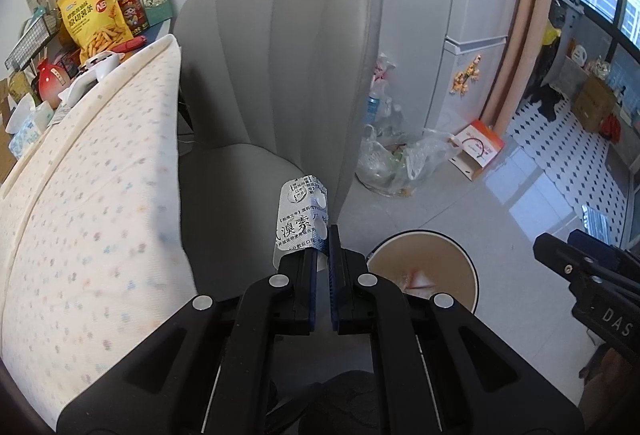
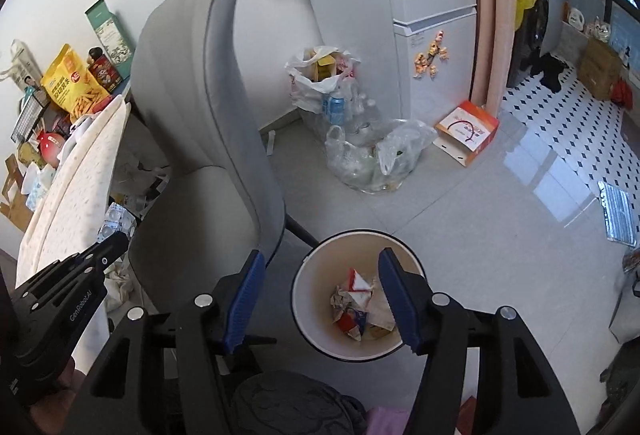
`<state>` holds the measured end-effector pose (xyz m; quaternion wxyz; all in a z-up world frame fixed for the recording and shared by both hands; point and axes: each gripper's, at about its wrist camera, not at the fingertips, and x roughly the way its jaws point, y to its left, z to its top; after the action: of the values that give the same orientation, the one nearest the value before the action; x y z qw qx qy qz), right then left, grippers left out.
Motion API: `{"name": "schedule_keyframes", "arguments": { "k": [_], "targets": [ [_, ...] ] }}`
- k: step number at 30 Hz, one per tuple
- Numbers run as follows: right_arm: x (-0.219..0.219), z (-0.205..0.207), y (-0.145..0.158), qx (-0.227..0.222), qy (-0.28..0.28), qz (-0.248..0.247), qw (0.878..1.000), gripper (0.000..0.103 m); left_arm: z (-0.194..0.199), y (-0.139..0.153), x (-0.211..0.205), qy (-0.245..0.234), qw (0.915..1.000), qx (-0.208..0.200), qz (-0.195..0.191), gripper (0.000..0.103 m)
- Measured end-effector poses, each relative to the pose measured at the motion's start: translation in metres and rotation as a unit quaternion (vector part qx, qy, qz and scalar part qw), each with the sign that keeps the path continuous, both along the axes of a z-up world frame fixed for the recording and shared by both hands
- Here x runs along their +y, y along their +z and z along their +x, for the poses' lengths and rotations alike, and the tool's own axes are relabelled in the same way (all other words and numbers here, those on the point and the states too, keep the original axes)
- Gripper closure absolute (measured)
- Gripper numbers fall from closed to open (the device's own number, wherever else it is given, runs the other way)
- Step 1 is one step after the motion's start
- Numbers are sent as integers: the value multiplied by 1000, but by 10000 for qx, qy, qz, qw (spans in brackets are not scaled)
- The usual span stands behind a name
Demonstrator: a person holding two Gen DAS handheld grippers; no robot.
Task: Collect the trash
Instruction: 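Carry the paper scrap and blister pack over the floor bin, then open both grippers to drop the scrap and blister pack into the bin, then move both open grippers back over the cleared bed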
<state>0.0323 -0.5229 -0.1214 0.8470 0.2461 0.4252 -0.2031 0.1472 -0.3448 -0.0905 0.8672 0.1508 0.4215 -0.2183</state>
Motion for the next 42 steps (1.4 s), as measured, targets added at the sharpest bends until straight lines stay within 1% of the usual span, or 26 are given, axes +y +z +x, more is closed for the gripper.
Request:
{"name": "schedule_keyframes", "arguments": {
  "k": [5, 11, 16, 22, 23, 24, 25, 26, 27, 29, 30, 32, 35, 40, 42],
  "targets": [
    [-11, -15, 3, -45, -141, -5, 9999, 44, -8, -5, -21, -244, 9997, 56, 65, 97],
    [-41, -44, 11, -86, -543, -85, 9985, 44, -20, -11, -56, -605, 9980, 152, 58, 97],
    [-62, -70, 17, -100, -860, -156, 9961, 44, -33, -17, -86, -942, 9952, 276, 33, 97],
    [-77, -90, 15, -16, -1122, -175, 9935, 43, -46, -23, -112, -1261, 9909, 467, -20, 96],
    [-79, -91, 13, -5, -1169, -168, 9930, 42, -46, -24, -114, -1295, 9904, 488, -6, 91],
    [-80, -92, 13, 2, -1192, -166, 9927, 41, -47, -25, -115, -1332, 9897, 520, 9, 83],
    [-80, -93, 13, -5, -1201, -162, 9926, 40, -47, -26, -115, -1360, 9892, 542, -1, 58],
    [-81, -93, 13, -16, -1204, -174, 9926, 36, -48, -25, -114, -1373, 9892, 510, -38, 40],
    [-81, -93, 14, -29, -1209, -199, 9925, 33, -49, -22, -113, -1382, 9895, 417, -61, 37],
    [-80, -92, 16, -66, -1195, -221, 9926, 30, -48, -20, -110, -1367, 9899, 371, -39, 33],
    [-79, -91, 17, -76, -1188, -218, 9927, 30, -46, -19, -107, -1336, 9902, 399, -53, 32],
    [-77, -89, 18, -99, -1164, -191, 9930, 30, -42, -15, -102, -1229, 9917, 376, -75, 23],
    [-72, -87, 21, -139, -1103, -200, 9936, 29, -39, -8, -88, -1134, 9926, 378, -220, 16],
    [-61, -84, 32, -241, -995, -277, 9944, 26, -35, 7, -66, -966, 9944, 251, -334, 14],
    [-54, -83, 39, -289, -940, -335, 9946, 22, -34, 13, -58, -889, 9952, 192, -367, 11]
  ]
}}
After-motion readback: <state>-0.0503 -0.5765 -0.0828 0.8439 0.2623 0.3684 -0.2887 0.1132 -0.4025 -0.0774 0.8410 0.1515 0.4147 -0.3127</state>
